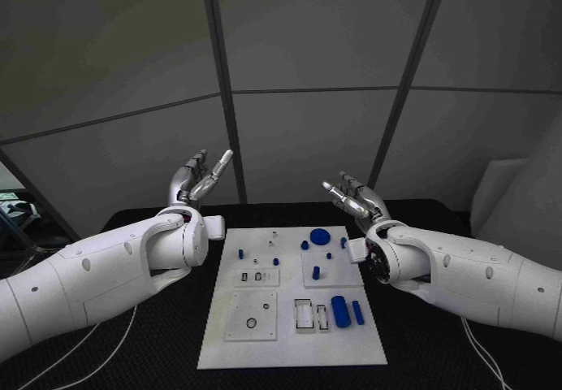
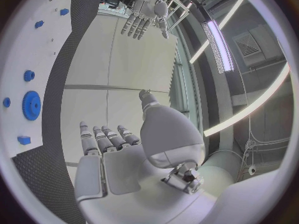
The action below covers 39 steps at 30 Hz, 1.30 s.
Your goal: Assemble the parts on the task board
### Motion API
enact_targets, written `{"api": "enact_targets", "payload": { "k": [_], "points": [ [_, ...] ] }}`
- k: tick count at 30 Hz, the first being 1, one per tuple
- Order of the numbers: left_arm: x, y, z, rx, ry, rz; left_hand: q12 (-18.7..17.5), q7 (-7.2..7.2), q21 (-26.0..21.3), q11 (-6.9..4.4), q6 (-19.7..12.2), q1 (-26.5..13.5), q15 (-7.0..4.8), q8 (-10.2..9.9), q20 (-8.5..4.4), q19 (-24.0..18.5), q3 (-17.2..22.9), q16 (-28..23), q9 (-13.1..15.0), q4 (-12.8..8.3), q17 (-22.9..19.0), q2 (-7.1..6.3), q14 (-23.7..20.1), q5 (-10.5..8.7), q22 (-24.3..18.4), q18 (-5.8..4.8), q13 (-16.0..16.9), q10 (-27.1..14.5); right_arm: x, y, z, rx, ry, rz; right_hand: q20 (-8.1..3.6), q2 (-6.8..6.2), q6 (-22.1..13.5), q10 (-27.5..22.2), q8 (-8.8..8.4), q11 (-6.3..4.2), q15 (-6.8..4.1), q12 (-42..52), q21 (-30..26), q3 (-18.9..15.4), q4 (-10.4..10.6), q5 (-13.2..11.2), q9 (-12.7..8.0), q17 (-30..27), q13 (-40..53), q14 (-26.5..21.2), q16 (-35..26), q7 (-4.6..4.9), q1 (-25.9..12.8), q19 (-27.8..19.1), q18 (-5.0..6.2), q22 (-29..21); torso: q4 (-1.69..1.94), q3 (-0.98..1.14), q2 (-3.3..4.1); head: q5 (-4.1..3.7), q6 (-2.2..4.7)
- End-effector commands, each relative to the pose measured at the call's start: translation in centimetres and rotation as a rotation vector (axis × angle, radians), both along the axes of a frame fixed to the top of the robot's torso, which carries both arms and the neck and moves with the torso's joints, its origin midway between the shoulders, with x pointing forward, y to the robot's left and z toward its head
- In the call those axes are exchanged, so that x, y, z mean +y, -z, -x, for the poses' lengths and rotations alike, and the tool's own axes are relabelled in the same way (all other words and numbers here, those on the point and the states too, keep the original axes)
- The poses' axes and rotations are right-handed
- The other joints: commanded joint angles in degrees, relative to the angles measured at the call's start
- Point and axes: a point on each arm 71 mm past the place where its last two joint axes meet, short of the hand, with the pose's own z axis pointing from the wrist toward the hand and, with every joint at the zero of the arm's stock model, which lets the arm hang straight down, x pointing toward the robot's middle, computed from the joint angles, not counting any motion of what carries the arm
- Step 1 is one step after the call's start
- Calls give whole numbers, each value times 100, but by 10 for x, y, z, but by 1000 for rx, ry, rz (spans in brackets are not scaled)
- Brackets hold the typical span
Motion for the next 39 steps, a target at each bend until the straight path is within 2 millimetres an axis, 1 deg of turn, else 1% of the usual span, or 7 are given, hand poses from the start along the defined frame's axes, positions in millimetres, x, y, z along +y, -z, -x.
{"api": "enact_targets", "payload": {
  "k": [1, 9, 10, 14, 20, 30, 39],
  "points": [
    [-2, -4, 0, -47, 37, 36, 31, 244, 18, 63, 58, 193, 69, 41, 60, 8, 8, 16, 10, 59, 11, -20, 15, 30, 8, 88, 10, 15, 12, 0, -4, 24, -200, 43, 27, -54, 1059, 1365, 295, 9, -14, 323, 435, 229, -523, -68, 174, 150, 168, 1271, 355, 892, 796, 753, 160, 211, -1, 0, 0, 1, -1],
    [-2, -4, 0, -47, 37, 36, 109, 419, 76, 260, 390, 353, 154, 120, 81, 164, 169, 123, 62, 50, 84, 132, 422, 23, 45, 191, 64, 362, 13, 0, -9, 30, -245, 65, 9, -145, 3160, 4155, 783, -159, -223, 845, 1346, 668, -1171, -526, 389, 315, 308, 4133, 981, 751, 1276, 2579, 658, 564, -1, 0, 0, 1, -1],
    [18, -4, 0, -41, 25, 32, 155, 456, 127, 323, 544, 415, 182, 158, 86, 307, 218, 182, 84, 38, 116, 166, 620, 15, 78, 219, 91, 548, -14, -6, -15, -130, -161, 290, 5, -155, 3483, 4344, 840, -209, -296, 853, 1439, 729, -1238, -553, 407, 316, 296, 4386, 1028, 720, 1300, 2775, 730, 588, 9, -9, 27, 23, -147],
    [26, -6, 4, -42, 30, 30, 561, 598, 747, 654, 1574, 725, 330, 440, 120, 1882, 441, 688, 232, 24, 342, 398, 2170, 14, 422, 339, 277, 1953, -17, -9, -16, -197, -187, 413, -128, -229, 4441, 4916, 896, -378, -491, 752, 1712, 997, -1477, -631, 389, 261, 247, 5077, 1023, 627, 1278, 3350, 775, 648, 1, -21, 43, 22, -178],
    [31, -9, 10, -43, 72, 15, 1213, 694, 1280, 446, 3693, 986, 51, 1037, 41, 3303, 507, 1247, 503, -65, 520, 699, 4145, 7, 635, 557, 471, 4212, -18, -18, -19, -283, -240, 608, -426, -370, 4941, 5566, 856, -546, -734, 622, 2186, 1443, -1869, -585, 337, 270, 258, 5797, 990, 461, 1287, 3892, 776, 846, 24, -19, 83, -22, -238],
    [26, -16, 28, -20, 160, 28, 1110, 546, 1556, 233, 4291, 1200, -227, 957, -137, 4427, 279, 1254, 385, -268, 529, 868, 5219, 3, 659, 670, 335, 5127, -13, -33, -21, -374, -307, 934, -734, -676, 5376, 6134, 592, -705, -996, 259, 3613, 1893, -2019, -737, 315, 271, 263, 6817, 763, 355, 835, 4112, 766, 1673, 103, -26, 237, -45, -263],
    [17, -22, 47, -5, 227, 51, 958, 530, 1562, 213, 4372, 1238, -278, 842, -202, 4684, 172, 1197, 310, -350, 557, 928, 5462, 4, 629, 662, 301, 5234, 0, -43, -19, -432, -342, 1193, -992, -901, 5447, 6202, 423, -846, -1280, 252, 4254, 1902, -1989, -736, 307, 771, 267, 8085, 1429, 255, 697, 4522, 789, 1999, 254, -38, 469, -151, -230]
  ]
}}
